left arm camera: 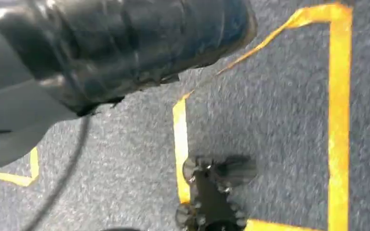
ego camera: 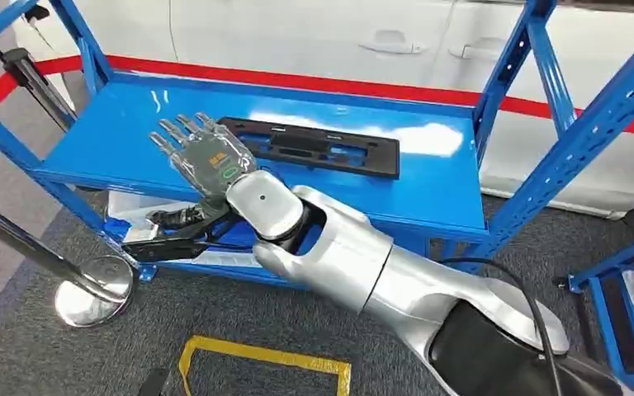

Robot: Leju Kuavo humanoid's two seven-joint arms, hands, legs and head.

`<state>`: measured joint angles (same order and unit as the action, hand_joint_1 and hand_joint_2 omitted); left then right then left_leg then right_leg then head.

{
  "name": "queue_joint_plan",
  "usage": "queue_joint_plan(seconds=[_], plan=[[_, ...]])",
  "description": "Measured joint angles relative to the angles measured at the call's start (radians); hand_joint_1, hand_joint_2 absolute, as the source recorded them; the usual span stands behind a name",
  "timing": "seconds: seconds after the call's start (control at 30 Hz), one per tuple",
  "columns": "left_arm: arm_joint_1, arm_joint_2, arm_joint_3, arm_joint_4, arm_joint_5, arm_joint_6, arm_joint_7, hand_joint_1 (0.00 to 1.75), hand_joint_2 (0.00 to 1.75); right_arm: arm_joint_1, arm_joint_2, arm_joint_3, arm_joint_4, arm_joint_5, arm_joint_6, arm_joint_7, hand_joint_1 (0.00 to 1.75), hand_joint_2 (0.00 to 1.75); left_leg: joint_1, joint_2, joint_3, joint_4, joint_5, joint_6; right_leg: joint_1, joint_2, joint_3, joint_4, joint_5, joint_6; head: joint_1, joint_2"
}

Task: Take the parts from the cabinet and place them on the table.

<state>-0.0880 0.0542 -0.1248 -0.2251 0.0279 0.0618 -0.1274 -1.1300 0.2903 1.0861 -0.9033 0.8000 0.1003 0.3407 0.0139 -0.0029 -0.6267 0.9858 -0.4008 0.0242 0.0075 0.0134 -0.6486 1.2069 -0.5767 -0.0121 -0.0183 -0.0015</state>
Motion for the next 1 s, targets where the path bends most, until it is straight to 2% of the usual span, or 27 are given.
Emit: queue_joint_plan(seconds=[0.03, 0.07, 0.1, 0.13, 0.2, 0.23, 0.27, 0.3, 0.37, 0.43, 0.47, 0.53, 0.57, 0.6, 0.63, 0.67, 0.7, 0.73, 0.77, 0.8, 0.87, 0.9, 0.93, 0.97, 1.0], plan=[[-0.001, 0.0, -0.002, 0.0, 0.002, 0.001, 0.0, 0.0, 0.0, 0.002, 0.002, 0.0, 0.013, 0.0, -0.001, 0.0, 0.0, 0.0, 0.0, 0.0, 0.004, 0.0, -0.005, 0.0, -0.005, 0.0, -0.045, 0.074, -0.02, 0.005, 0.0, 0.0], [-0.002, 0.0, -0.003, 0.0, 0.002, 0.001, 0.0, 0.0, 0.0, 0.004, 0.002, 0.0, 0.025, 0.0, -0.001, 0.0, 0.0, 0.0, 0.001, 0.0, 0.008, 0.001, -0.009, 0.0, -0.01, -0.001, -0.078, 0.121, -0.025, 0.009, 0.0, 0.0], [-0.001, 0.0, -0.005, 0.0, 0.005, 0.002, 0.0, 0.0, 0.0, 0.004, 0.003, 0.0, 0.038, -0.002, -0.001, 0.0, 0.0, 0.0, 0.004, -0.002, 0.013, 0.004, -0.015, -0.002, -0.014, -0.001, -0.093, 0.126, -0.005, 0.014, 0.0, 0.0], [-0.001, -0.001, -0.006, 0.0, 0.006, 0.003, 0.001, 0.0, 0.0, 0.003, 0.003, 0.0, 0.05, -0.009, 0.002, 0.002, 0.0, 0.0, 0.006, -0.003, 0.017, 0.008, -0.021, -0.006, -0.018, -0.002, -0.087, 0.091, 0.035, 0.017, 0.001, 0.0], [-0.002, -0.004, -0.007, 0.0, 0.01, 0.006, 0.003, 0.0, 0.0, 0.0, 0.009, 0.0, 0.074, -0.022, 0.021, 0.008, 0.0, 0.0, 0.013, -0.006, 0.025, 0.025, -0.04, -0.016, -0.025, -0.004, -0.026, -0.074, 0.145, 0.02, 0.001, 0.0], [-0.002, -0.005, -0.007, 0.0, 0.013, 0.007, 0.004, 0.0, 0.0, 0.0, 0.011, 0.001, 0.086, -0.028, 0.031, 0.013, 0.0, 0.0, 0.014, -0.006, 0.023, 0.033, -0.048, -0.023, -0.025, -0.003, -0.006, -0.122, 0.148, 0.017, 0.001, 0.0], [-0.006, -0.005, -0.007, 0.0, 0.014, 0.008, 0.005, 0.0, 0.0, -0.002, 0.019, 0.003, 0.094, -0.032, 0.039, 0.014, 0.0, 1.75, 0.006, -0.009, 0.017, 0.045, -0.054, -0.031, -0.016, -0.003, 0.009, -0.143, 0.139, 0.014, 0.0, 0.0], [-0.005, -0.005, -0.008, 0.0, 0.014, 0.008, 0.006, 0.0, 0.0, -0.001, 0.021, 0.005, 0.103, -0.032, 0.043, 0.017, 0.0, 1.75, 0.009, -0.009, 0.014, 0.04, -0.052, -0.037, -0.018, -0.001, 0.003, -0.136, 0.138, 0.004, -0.002, 0.0], [-0.003, -0.007, -0.008, 0.0, 0.017, 0.007, 0.007, 0.0, 0.0, 0.0, 0.025, 0.008, 0.126, -0.031, 0.044, 0.025, 0.0, 1.75, 0.012, -0.007, 0.018, 0.032, -0.048, -0.047, -0.014, 0.002, 0.001, -0.14, 0.138, -0.004, -0.002, 0.0], [-0.004, -0.011, -0.008, 0.0, 0.017, 0.006, 0.007, 0.0, 0.0, 0.0, 0.031, 0.013, 0.142, -0.028, 0.041, 0.036, 0.0, 1.75, 0.015, -0.002, 0.013, 0.044, -0.063, -0.056, -0.024, 0.0, 0.011, -0.157, 0.146, -0.017, -0.003, 0.0], [-0.004, -0.011, -0.008, 0.0, 0.017, 0.006, 0.006, 0.0, 0.0, 0.0, 0.035, 0.019, 0.15, -0.024, 0.039, 0.037, 0.0, 1.75, 0.014, -0.002, -0.006, 0.085, -0.09, -0.06, -0.025, -0.001, 0.014, -0.16, 0.146, -0.02, -0.006, 0.0], [-0.006, -0.011, -0.009, 0.0, 0.016, 0.003, 0.006, 0.0, 0.0, 0.005, 0.04, 0.03, 0.166, -0.013, 0.033, 0.043, 0.0, 1.75, 0.015, -0.002, -0.079, 0.231, -0.153, -0.066, -0.024, -0.002, 0.015, -0.161, 0.145, -0.025, -0.008, 0.0], [-0.006, -0.011, -0.009, 0.0, 0.016, 0.0, 0.006, 0.0, 0.0, 0.011, 0.04, 0.038, 0.177, -0.006, 0.031, 0.045, 0.0, 1.75, 0.015, -0.002, -0.113, 0.294, -0.172, -0.068, -0.023, -0.002, 0.015, -0.161, 0.145, -0.026, -0.007, 0.0], [-0.005, -0.013, -0.01, 0.0, 0.016, -0.006, 0.005, 0.0, 0.0, 0.02, 0.042, 0.043, 0.184, 0.002, 0.03, 0.045, 0.0, 1.75, 0.015, -0.002, -0.133, 0.325, -0.171, -0.069, -0.023, -0.002, 0.015, -0.16, 0.145, -0.026, -0.007, 0.0], [-0.004, -0.014, -0.01, 0.0, 0.016, -0.008, 0.005, 0.0, 0.0, 0.026, 0.042, 0.05, 0.196, 0.018, 0.029, 0.046, 0.0, 1.75, 0.016, -0.002, -0.128, 0.305, -0.147, -0.07, -0.024, -0.002, 0.015, -0.16, 0.144, -0.026, -0.007, 0.0], [-0.004, -0.014, -0.01, 0.0, 0.017, -0.01, 0.003, 0.0, 0.0, 0.028, 0.042, 0.059, 0.204, 0.037, 0.027, 0.045, 0.0, 0.0, 0.016, -0.002, -0.099, 0.242, -0.105, -0.069, -0.024, -0.001, 0.015, -0.159, 0.144, -0.026, -0.007, 0.0], [-0.005, -0.014, -0.01, 0.0, 0.017, -0.013, 0.003, 0.0, 0.0, 0.028, 0.043, 0.065, 0.209, 0.049, 0.025, 0.045, 0.0, 0.0, 0.017, -0.002, -0.057, 0.156, -0.06, -0.068, -0.026, 0.0, 0.017, -0.158, 0.142, -0.023, -0.007, 0.0], [-0.005, -0.014, -0.01, 0.0, 0.02, -0.016, 0.003, 0.0, 0.0, 0.028, 0.045, 0.067, 0.214, 0.061, 0.021, 0.044, 0.0, 1.75, 0.018, -0.001, -0.011, 0.067, -0.025, -0.067, -0.025, 0.001, 0.019, -0.157, 0.14, -0.02, -0.007, 0.0], [-0.007, -0.015, -0.011, 0.0, 0.023, -0.02, 0.004, 0.0, 0.0, 0.026, 0.045, 0.07, 0.222, 0.067, 0.02, 0.036, 0.0, 1.75, 0.009, -0.004, 0.011, 0.031, -0.043, -0.064, -0.017, 0.003, 0.016, -0.154, 0.137, -0.013, -0.008, 0.0], [-0.008, -0.015, -0.013, 0.0, 0.026, -0.024, 0.006, 0.0, 0.0, 0.027, 0.045, 0.073, 0.227, 0.07, 0.021, 0.028, 0.0, 1.75, 0.009, -0.007, 0.008, 0.032, -0.038, -0.053, -0.018, 0.003, 0.017, -0.156, 0.139, -0.008, -0.008, 0.0], [-0.004, -0.014, -0.017, 0.0, 0.026, -0.03, 0.009, 0.0, 0.0, 0.031, 0.045, 0.081, 0.237, 0.075, 0.026, 0.009, 0.0, 1.75, 0.007, -0.007, 0.007, 0.033, -0.039, -0.043, -0.019, 0.003, 0.022, -0.164, 0.142, 0.003, -0.007, 0.0], [-0.002, -0.014, -0.018, 0.0, 0.026, -0.033, 0.01, 0.0, 0.0, 0.032, 0.045, 0.085, 0.24, 0.077, 0.027, 0.004, 0.0, 1.75, 0.01, -0.006, 0.009, 0.028, -0.035, -0.035, -0.016, 0.003, 0.023, -0.165, 0.141, 0.009, -0.006, 0.0], [-0.001, -0.015, -0.019, 0.0, 0.026, -0.036, 0.01, 0.0, 0.0, 0.034, 0.045, 0.09, 0.242, 0.08, 0.03, 0.002, 0.0, 1.75, 0.015, -0.004, 0.012, 0.023, -0.032, -0.028, -0.019, 0.0, 0.017, -0.155, 0.132, 0.014, -0.006, 0.0], [-0.002, -0.016, -0.02, 0.0, 0.026, -0.039, 0.009, 0.0, 0.0, 0.034, 0.045, 0.092, 0.243, 0.081, 0.033, 0.0, 0.0, 1.75, 0.013, -0.004, 0.013, 0.022, -0.032, -0.023, -0.019, -0.004, 0.005, -0.121, 0.105, 0.016, -0.005, 0.0], [-0.003, -0.016, -0.024, 0.0, 0.026, -0.04, 0.009, 0.0, 0.0, 0.037, 0.046, 0.096, 0.243, 0.081, 0.035, -0.002, 0.0, 1.75, 0.012, -0.004, 0.013, 0.022, -0.032, -0.016, -0.017, -0.005, -0.027, -0.05, 0.064, 0.016, -0.003, 0.0]])
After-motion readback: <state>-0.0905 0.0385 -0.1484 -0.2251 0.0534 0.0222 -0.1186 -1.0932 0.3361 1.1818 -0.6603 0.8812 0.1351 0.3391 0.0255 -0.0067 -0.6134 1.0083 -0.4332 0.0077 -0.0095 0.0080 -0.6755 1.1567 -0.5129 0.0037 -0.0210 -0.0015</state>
